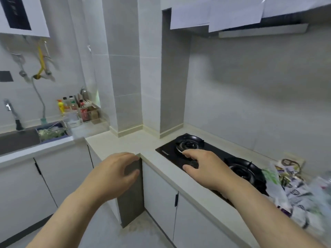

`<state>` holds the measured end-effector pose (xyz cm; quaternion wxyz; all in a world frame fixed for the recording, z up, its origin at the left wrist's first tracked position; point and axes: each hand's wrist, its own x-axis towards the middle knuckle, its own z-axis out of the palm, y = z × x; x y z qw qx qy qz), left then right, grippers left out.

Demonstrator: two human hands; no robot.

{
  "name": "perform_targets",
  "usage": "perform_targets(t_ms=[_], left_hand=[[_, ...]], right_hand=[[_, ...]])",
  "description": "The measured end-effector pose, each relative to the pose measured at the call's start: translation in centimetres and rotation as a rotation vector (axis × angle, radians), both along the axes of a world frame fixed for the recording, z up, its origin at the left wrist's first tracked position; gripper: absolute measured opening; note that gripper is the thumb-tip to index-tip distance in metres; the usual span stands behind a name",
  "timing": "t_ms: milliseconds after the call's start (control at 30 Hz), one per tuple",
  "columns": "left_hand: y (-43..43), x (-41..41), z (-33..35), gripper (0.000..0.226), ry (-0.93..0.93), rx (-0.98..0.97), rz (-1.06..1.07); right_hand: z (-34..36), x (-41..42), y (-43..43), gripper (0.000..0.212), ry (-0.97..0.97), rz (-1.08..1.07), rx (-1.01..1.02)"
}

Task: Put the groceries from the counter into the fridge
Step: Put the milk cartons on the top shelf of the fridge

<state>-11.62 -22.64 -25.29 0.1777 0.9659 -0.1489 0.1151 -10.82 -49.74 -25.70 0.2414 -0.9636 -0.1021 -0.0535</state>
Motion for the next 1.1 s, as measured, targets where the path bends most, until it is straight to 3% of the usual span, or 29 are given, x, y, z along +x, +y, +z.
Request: perform_targets(t_ms=[767, 967, 1100], left_hand=[[-28.7, 7.3, -4.6, 0.038, 0.078, -0.001, -0.578], [-34.6, 7.6, -5.3, 0.040, 0.094, -0.027, -0.753], [-37.3, 7.9, -6.2, 0.030, 0.149, 0.011, -0.824]], right_hand=[[-5.8, -6.4, -25.2, 0.052, 0.072, -0.538, 0.102], [-6.5, -9.4, -29.0, 0.051, 0.052, -0.704, 0.109], [-7.4, -11.2, -30.3, 0.046, 0.049, -0.804, 0.130]])
